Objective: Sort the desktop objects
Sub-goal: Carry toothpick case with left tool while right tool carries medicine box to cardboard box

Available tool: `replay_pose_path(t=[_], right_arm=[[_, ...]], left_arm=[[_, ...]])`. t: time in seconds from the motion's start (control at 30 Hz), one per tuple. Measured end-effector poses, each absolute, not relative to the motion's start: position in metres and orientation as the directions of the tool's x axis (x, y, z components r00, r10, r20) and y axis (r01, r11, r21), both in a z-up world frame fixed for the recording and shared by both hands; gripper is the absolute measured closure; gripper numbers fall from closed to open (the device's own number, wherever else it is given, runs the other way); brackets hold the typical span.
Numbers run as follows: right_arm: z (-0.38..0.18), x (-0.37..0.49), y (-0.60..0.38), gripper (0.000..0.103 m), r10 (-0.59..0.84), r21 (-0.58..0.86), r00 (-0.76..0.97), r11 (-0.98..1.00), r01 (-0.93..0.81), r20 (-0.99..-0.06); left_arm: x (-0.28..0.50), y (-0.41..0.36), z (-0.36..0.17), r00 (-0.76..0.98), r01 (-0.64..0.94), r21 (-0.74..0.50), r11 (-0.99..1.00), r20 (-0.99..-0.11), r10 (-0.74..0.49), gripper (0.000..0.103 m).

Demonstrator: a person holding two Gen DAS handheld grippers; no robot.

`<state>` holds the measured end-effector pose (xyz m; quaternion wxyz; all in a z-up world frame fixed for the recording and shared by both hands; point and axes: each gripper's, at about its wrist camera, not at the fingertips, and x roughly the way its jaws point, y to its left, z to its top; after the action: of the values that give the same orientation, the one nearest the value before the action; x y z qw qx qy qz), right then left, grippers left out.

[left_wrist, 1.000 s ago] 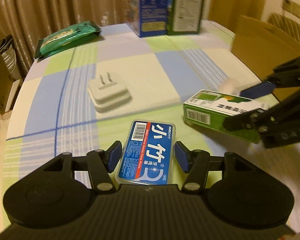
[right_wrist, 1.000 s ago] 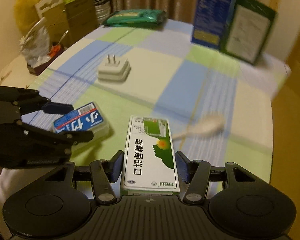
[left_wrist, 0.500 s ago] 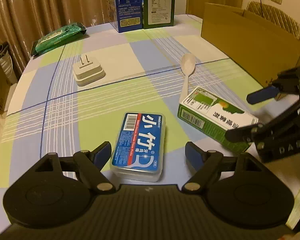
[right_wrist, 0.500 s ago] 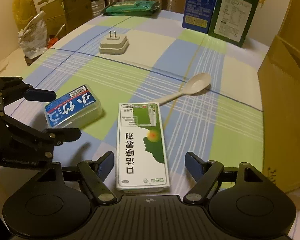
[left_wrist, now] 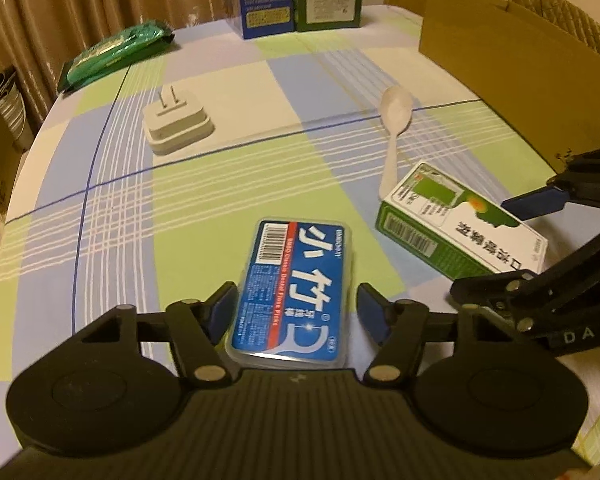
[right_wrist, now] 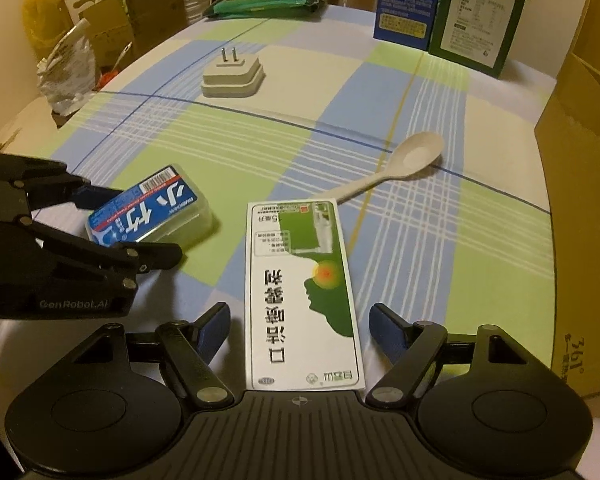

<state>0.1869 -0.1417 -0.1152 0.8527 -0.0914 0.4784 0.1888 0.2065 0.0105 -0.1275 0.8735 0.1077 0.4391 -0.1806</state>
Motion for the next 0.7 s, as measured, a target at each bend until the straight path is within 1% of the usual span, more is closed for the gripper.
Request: replay_pose_path(t=[0.07,0.13,0.17,0.2,0.57,0.7], right_arm=[[-0.116,0.1894,-0.1401,0.029,0.238,0.031,0.476,0.915,-0.403,-0.847],[-0.1181,0.1921,-0.1371,0.034,0.234,0.03,0.48,0.918,-0.395,-0.846],[-0.1193,0.1933,-0.1362,0.042,0.231,0.03,0.479,0.92,-0.391,-0.847],[-0.1203,0.1942,-0.1359,0.047,0.228,0.03,0.479,0.922,-0.386,-0.848],[-0.1198,0.1921,-0.1355,0.05,0.222,0.027,0.492,0.928,-0.373,-0.842],[-0.1151,0.1913,-0.1385,0.051,0.229,0.038,0.513,0.934,-0.355,-0.828]], left_arm=[[0.2075,0.012,-0.1284,0.544,0.406,0.023,0.913,-0.809,-0.222,0.049],[0.2082,0.0132,-0.1281,0.54,0.406,0.014,0.914,-0.811,-0.227,0.049],[0.2084,0.0134,-0.1279,0.54,0.406,0.015,0.914,-0.81,-0.227,0.049],[0.2086,0.0134,-0.1278,0.54,0.406,0.015,0.914,-0.81,-0.226,0.049],[0.2094,0.0137,-0.1274,0.535,0.402,0.006,0.916,-0.813,-0.229,0.049],[0.2078,0.0143,-0.1268,0.533,0.4,-0.004,0.916,-0.812,-0.236,0.051]])
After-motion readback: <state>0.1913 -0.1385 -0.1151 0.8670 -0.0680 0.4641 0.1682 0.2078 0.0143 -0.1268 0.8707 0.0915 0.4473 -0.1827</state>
